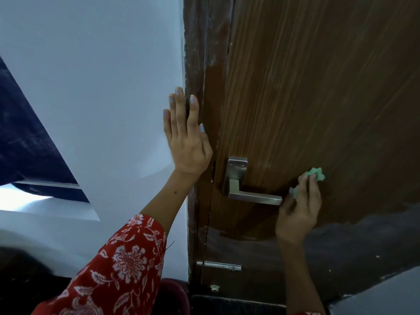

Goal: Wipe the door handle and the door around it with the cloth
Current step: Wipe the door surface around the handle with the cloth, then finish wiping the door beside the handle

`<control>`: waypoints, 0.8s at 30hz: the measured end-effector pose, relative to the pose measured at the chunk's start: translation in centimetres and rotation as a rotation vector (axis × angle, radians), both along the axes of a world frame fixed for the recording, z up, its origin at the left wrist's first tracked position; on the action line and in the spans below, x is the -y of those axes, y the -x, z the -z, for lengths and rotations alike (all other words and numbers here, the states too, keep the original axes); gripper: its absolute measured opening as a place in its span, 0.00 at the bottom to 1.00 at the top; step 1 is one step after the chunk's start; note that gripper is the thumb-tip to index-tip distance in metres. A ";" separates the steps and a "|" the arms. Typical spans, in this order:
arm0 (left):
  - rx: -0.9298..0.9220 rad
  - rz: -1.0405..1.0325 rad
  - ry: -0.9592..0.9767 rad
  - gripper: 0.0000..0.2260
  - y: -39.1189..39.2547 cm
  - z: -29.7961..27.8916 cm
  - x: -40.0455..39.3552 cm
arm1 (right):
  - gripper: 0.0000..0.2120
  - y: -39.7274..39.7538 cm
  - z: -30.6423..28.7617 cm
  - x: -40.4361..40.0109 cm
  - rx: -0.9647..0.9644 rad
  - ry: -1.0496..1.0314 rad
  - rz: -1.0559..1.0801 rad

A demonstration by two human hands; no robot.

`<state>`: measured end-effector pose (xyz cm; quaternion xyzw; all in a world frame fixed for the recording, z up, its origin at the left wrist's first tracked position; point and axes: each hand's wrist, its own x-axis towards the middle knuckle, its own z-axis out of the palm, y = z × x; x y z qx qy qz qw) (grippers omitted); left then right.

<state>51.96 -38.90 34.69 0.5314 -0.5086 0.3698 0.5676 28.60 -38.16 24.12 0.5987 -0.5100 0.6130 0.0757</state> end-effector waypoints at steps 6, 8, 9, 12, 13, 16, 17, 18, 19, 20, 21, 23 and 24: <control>-0.015 0.048 -0.052 0.21 -0.1 0.3 0.0 | 0.14 -0.4 6.8 -2.6 -0.055 -0.218 -0.147; -0.011 0.063 -0.079 0.20 0.0 0.5 -0.3 | 0.11 -2.0 9.9 -4.4 -0.020 -0.586 -0.263; -0.009 0.069 -0.094 0.20 -0.1 0.9 -0.6 | 0.09 -3.0 11.7 -5.3 -0.015 -0.781 -0.314; -0.007 0.106 -0.197 0.21 -0.8 4.5 -2.7 | 0.09 -6.1 17.3 -7.8 -0.373 -1.089 -0.424; -0.010 0.132 -0.272 0.23 -0.9 6.8 -4.1 | 0.10 -7.1 18.8 -8.7 -0.456 -1.136 -0.458; -0.148 0.188 -0.652 0.23 -1.5 16.8 -11.1 | 0.08 -10.6 23.2 -11.7 -0.534 -1.270 -0.549; -0.221 0.176 -0.770 0.21 -1.6 20.5 -14.0 | 0.07 -11.6 24.6 -12.7 -0.515 -1.294 -0.582; -0.287 0.153 -0.873 0.19 -1.6 23.8 -16.9 | 0.07 -12.6 25.8 -13.5 -0.492 -1.312 -0.620; -0.345 0.119 -0.967 0.18 -1.8 27.1 -19.9 | 0.08 -13.5 27.1 -14.3 -0.463 -1.337 -0.658; -0.392 0.089 -1.085 0.20 -1.9 29.6 -22.7 | 0.09 -14.5 28.1 -14.9 -0.436 -1.350 -0.693; -0.419 0.065 -1.190 0.20 -2.0 32.0 -25.4 | 0.10 -15.4 29.3 -15.7 -0.412 -1.353 -0.739; -0.443 0.026 -1.352 0.20 -2.2 35.6 -29.8 | 0.12 -16.6 31.5 -16.5 -0.370 -1.391 -0.808; -0.456 0.007 -1.422 0.19 -2.3 36.9 -31.5 | 0.13 -17.1 32.6 -17.0 -0.368 -1.436 -0.827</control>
